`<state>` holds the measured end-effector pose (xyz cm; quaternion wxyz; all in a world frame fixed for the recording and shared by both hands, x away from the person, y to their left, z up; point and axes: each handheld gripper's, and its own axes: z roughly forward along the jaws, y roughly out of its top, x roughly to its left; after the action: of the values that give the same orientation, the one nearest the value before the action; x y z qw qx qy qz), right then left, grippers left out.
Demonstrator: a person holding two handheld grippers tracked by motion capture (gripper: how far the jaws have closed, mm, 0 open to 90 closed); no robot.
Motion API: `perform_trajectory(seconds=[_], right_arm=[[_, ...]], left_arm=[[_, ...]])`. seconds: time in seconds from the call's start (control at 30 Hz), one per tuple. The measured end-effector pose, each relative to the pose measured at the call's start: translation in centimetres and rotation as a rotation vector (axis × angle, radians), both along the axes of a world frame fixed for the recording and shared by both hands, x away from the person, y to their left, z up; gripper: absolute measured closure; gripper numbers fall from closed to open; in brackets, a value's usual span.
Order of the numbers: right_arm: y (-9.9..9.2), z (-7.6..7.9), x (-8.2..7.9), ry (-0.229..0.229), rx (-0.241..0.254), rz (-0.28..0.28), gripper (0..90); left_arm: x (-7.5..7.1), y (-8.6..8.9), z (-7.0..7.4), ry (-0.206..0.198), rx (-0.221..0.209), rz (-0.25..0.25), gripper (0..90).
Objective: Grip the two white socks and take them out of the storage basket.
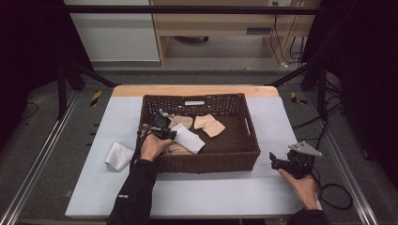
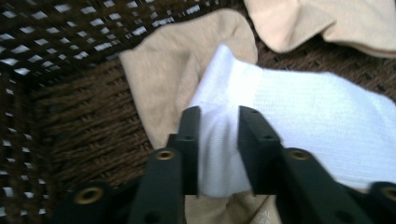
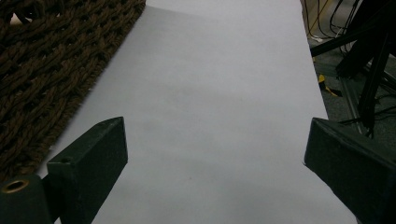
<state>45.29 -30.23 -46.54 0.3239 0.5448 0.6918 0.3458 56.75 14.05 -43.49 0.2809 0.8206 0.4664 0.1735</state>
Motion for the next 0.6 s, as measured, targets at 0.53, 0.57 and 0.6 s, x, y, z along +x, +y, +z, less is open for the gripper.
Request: perform_trajectory(seconds=[0.53,0.57,0.6], right_arm=[[-0.1,0.1,-0.1,-0.006,0.003,-0.002,6.4],[-0.1,0.1,-0.1,-0.007,0.004,-0.003,6.4],[-0.1,0.1,-0.1,-0.005,0.003,-0.002,6.4]], left_arm=[[-0.4,0.2,1.1,-0.027,-0.073,0.032,86.7],[-0.6,0.3,1.4,-0.049,-0.093,0.032,86.7],[-0.7,0.4,1.7,-0.069,-0.115,0.032,86.8]])
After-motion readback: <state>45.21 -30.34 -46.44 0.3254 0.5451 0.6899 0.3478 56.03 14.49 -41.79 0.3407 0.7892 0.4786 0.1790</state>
